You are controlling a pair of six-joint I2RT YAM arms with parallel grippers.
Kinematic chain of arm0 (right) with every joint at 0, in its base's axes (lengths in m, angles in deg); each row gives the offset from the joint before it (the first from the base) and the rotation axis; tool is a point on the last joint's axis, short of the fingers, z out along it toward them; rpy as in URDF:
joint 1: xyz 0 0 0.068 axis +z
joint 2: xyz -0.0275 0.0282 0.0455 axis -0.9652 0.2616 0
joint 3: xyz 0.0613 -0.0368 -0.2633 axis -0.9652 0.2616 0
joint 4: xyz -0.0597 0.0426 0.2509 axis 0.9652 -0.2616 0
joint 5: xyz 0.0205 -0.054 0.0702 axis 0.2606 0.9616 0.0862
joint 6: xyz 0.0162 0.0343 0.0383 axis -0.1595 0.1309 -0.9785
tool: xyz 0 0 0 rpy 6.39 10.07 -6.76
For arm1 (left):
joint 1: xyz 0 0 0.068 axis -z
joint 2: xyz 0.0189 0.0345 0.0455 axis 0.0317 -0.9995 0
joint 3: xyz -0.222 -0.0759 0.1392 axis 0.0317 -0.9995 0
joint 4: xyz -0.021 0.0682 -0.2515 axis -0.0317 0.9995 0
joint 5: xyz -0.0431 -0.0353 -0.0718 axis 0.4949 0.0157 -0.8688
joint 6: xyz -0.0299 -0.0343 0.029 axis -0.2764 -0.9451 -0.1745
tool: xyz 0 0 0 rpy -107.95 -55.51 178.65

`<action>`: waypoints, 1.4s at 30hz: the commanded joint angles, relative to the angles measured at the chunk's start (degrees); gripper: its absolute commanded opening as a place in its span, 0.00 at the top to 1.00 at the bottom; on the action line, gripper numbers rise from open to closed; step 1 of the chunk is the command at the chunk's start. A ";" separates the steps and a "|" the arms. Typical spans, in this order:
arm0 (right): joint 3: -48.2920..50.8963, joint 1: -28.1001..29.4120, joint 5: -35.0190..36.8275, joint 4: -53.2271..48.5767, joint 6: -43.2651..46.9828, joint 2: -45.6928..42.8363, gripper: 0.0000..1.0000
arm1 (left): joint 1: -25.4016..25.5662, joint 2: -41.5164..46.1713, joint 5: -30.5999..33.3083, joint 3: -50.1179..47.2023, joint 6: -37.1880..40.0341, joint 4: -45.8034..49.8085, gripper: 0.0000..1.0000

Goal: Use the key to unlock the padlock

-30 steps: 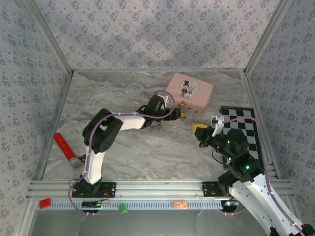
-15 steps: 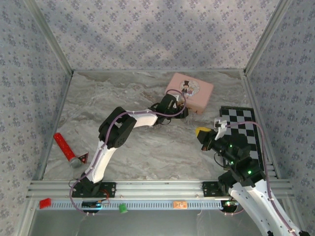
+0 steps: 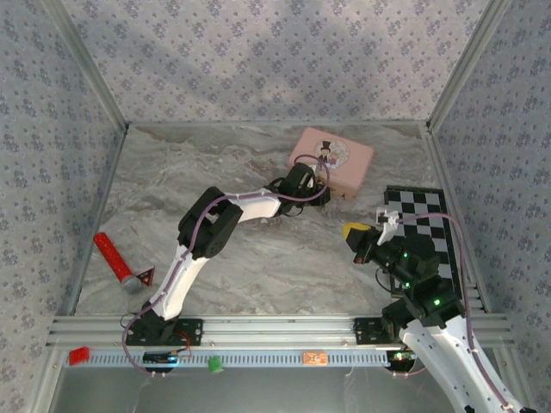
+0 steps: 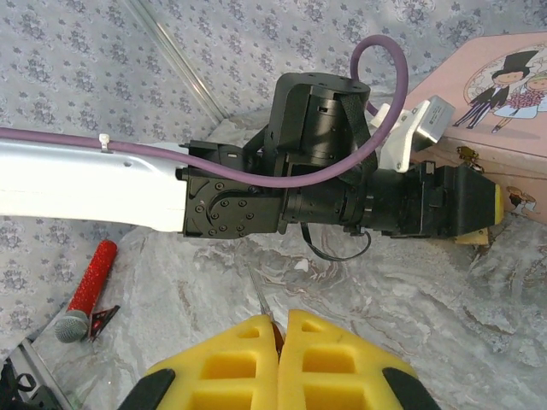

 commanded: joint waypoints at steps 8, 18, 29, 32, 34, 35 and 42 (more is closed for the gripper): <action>-0.03 -0.83 -1.33 -0.61 -1.18 -0.71 1.00 | 0.57 -1.27 -0.10 -1.21 -0.61 0.45 0.73; 0.41 -1.00 -1.32 -0.48 -1.99 -0.62 1.00 | 0.57 0.64 -0.39 -3.76 -0.81 -1.93 0.79; 0.75 -1.19 -1.15 -0.04 -2.53 -0.29 1.00 | 0.08 4.43 0.79 -8.84 -1.25 -4.89 0.82; 0.93 -1.27 -1.09 -0.03 -2.74 -0.14 1.00 | -0.68 6.05 1.32 -11.19 -1.80 -5.82 0.84; 0.87 -1.32 -1.21 0.14 -2.79 0.15 1.00 | -1.31 7.45 1.71 -13.35 -2.30 -6.89 0.86; 0.86 -1.31 -1.14 0.06 -2.79 0.19 1.00 | -1.62 8.07 1.91 -14.26 -2.50 -7.12 0.87; 1.03 -1.40 -1.10 0.75 -2.94 1.18 1.00 | -4.75 13.65 2.54 -22.52 -3.07 -9.67 0.88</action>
